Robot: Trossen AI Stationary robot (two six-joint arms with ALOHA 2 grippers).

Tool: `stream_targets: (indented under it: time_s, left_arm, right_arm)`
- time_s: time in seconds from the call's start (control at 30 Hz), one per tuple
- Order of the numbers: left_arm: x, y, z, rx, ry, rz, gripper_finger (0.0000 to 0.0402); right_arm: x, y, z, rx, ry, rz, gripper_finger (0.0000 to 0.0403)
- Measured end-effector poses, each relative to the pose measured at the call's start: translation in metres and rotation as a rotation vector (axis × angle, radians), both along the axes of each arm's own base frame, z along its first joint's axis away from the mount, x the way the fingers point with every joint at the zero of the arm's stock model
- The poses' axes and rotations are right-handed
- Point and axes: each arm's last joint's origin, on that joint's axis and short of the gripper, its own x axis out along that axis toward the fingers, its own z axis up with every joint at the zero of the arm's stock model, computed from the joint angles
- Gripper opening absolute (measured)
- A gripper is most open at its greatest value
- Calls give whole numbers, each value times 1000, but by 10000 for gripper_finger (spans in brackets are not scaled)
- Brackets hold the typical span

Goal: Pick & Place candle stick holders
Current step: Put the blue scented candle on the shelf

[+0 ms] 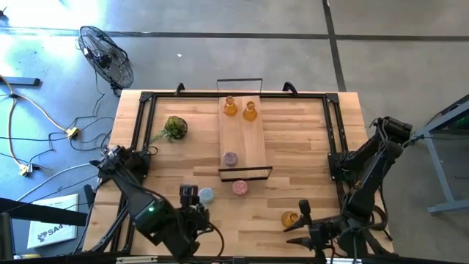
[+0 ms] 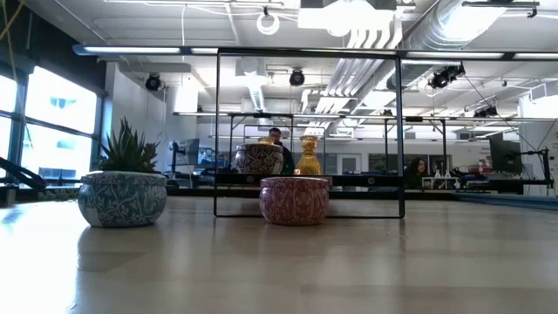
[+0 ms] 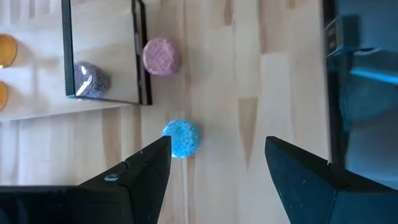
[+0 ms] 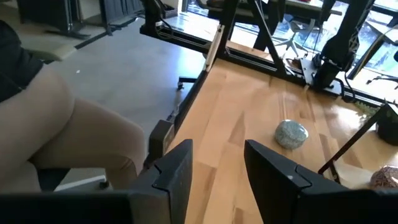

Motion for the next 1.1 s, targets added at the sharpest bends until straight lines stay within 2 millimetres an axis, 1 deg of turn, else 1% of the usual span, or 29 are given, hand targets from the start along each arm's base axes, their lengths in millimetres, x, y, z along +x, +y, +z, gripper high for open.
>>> stream_targets:
  time_s: [0.1, 0.17, 0.23, 0.33, 0.43, 0.57, 0.8, 0.93, 1.1]
  left_arm:
    - [1, 0, -6, -25, 56, -12, 254]
    - [2, 2, -7, -98, 121, -21, 254]
    - [5, 4, -7, -140, 151, -5, 254]
    - [10, 12, -6, -155, 145, 45, 254]
    - [15, 19, -5, -154, 142, 58, 254]
    - [15, 19, -5, -138, 130, 54, 254]
    - [15, 20, -4, -99, 95, 65, 256]
    - [16, 21, -4, -65, 66, 75, 272]
    - [16, 22, -4, -39, 53, 63, 316]
  right_arm:
    - [9, -5, 0, 9, 14, -3, 140]
    - [14, -9, 0, 12, 20, -9, 140]
    - [19, -13, -1, 14, 23, -25, 140]
    - [26, -17, -1, 22, 36, -22, 140]
    - [29, -19, -1, 38, 58, 15, 140]
    - [29, -19, -2, 45, 80, 54, 140]
    - [29, -18, -2, 44, 83, 59, 140]
    - [29, -18, -2, 48, 84, 57, 140]
    - [29, -19, -2, 50, 84, 54, 140]
